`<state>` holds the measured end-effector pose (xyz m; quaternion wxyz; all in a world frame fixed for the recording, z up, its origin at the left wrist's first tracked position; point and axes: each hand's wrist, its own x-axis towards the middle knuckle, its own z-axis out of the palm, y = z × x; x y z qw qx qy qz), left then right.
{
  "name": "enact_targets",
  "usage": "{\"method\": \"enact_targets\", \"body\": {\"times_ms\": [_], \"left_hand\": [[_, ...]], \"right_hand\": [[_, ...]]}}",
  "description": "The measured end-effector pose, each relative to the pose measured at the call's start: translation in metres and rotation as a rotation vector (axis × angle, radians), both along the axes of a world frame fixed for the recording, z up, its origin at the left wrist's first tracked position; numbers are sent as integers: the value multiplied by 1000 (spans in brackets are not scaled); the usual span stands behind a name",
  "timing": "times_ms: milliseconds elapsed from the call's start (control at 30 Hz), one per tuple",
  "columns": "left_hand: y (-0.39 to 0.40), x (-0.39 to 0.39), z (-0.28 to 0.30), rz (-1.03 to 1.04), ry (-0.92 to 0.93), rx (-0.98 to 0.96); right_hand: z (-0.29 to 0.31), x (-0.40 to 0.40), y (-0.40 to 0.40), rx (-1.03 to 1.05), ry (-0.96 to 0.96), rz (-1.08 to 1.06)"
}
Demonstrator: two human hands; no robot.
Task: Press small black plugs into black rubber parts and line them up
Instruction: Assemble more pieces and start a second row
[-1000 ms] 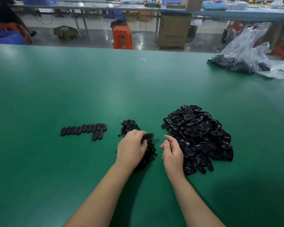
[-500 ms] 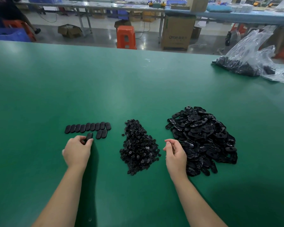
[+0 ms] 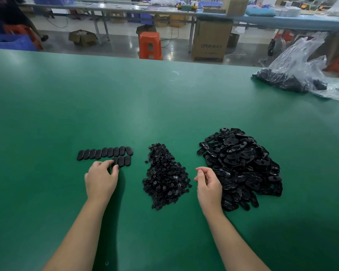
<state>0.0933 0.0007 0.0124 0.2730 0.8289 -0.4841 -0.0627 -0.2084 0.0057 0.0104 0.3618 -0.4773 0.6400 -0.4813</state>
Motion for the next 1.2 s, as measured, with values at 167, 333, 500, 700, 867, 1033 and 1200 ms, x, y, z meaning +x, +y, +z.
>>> {"method": "enact_targets", "body": {"times_ms": [167, 333, 500, 700, 867, 1033, 1200], "left_hand": [[0, -8, 3, -75, -94, -91], [-6, -26, 4, -264, -284, -52], [-10, -31, 0, -194, -284, 95], [-16, -37, 1, -186, -294, 53], [-31, -42, 0, -210, -311, 235], [-30, -41, 1, -159, -274, 168], [-16, -54, 3, -249, -160, -171]], "right_hand": [[1, 1, 1, -12, -21, 4], [3, 0, 2, -15, -19, 20], [3, 0, 2, -16, -11, 23], [3, 1, 2, -25, 4, 21], [2, 1, 2, -28, 19, 30], [2, 1, 2, -26, 29, 35], [1, 2, 1, -22, 77, 46]]}}
